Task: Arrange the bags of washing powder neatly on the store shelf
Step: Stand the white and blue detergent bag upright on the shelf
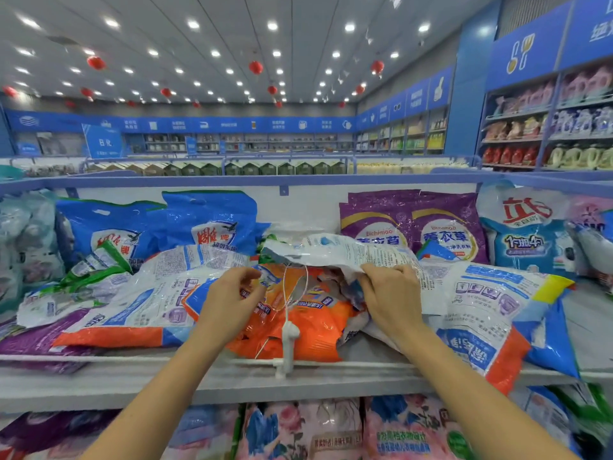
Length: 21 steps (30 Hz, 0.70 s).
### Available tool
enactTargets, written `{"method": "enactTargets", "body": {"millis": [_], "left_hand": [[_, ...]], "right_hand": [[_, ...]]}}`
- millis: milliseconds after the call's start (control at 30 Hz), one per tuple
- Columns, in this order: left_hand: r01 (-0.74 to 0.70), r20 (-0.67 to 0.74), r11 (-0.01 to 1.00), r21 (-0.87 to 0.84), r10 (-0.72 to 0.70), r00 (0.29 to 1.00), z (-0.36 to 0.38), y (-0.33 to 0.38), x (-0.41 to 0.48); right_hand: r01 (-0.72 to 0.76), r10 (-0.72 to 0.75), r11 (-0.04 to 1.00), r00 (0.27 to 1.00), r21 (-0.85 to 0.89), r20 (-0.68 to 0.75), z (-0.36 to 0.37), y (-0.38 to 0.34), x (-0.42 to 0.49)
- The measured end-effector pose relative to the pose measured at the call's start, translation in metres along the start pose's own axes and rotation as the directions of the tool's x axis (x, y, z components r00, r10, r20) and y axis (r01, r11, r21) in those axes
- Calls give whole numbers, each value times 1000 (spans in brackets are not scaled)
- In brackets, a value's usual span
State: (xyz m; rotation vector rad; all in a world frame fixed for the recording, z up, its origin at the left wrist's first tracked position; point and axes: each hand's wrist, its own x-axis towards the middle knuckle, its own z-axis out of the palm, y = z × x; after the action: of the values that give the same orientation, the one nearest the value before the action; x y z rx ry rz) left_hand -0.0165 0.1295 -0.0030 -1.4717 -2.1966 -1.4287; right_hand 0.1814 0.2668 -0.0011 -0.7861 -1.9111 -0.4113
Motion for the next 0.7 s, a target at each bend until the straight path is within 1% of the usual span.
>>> {"method": "enactTargets", "body": {"millis": [67, 133, 167, 233, 267, 333, 400, 433, 500, 567, 633, 700], "left_hand": [[17, -23, 1000, 13, -17, 1000, 6, 3, 2], [38, -42, 999, 32, -36, 998, 10, 4, 5], [49, -49, 998, 30, -47, 998, 11, 5, 8], [50, -48, 999, -3, -50, 998, 14, 10, 14], [36, -45, 999, -24, -37, 998, 16, 14, 18], [-4, -29, 999, -51, 2, 1000, 21, 23, 26], [-31, -3, 996, -79, 31, 1000, 29, 30, 33], [-27, 23, 993, -119, 30, 999, 33, 34, 36], [20, 113, 968, -250, 9, 994, 40, 42, 41], [86, 215, 927, -364, -7, 977, 46, 51, 48], [145, 278, 894, -423, -24, 960, 50, 57, 57], [174, 321, 867, -467, -17, 947, 51, 60, 67]], "right_hand": [[-44, 46, 997, 998, 64, -32, -4, 1, 14], [-138, 136, 973, 990, 183, 22, -9, 6, 33], [-201, 196, 944, 979, 260, 46, -11, 11, 44], [-314, 321, 862, 946, 397, 49, -17, 23, 64], [-354, 381, 812, 924, 464, 37, -21, 31, 74], [-400, 496, 677, 868, 618, 18, -29, 48, 86], [-389, 551, 524, 833, 757, 46, -36, 59, 88], [-385, 554, 480, 830, 788, 69, -38, 63, 87], [-388, 563, 434, 822, 813, 92, -42, 64, 87], [-384, 599, 339, 792, 859, 117, -46, 65, 93], [-352, 635, 190, 756, 916, 158, -50, 68, 101], [-305, 669, 7, 709, 952, 222, -52, 69, 108]]}}
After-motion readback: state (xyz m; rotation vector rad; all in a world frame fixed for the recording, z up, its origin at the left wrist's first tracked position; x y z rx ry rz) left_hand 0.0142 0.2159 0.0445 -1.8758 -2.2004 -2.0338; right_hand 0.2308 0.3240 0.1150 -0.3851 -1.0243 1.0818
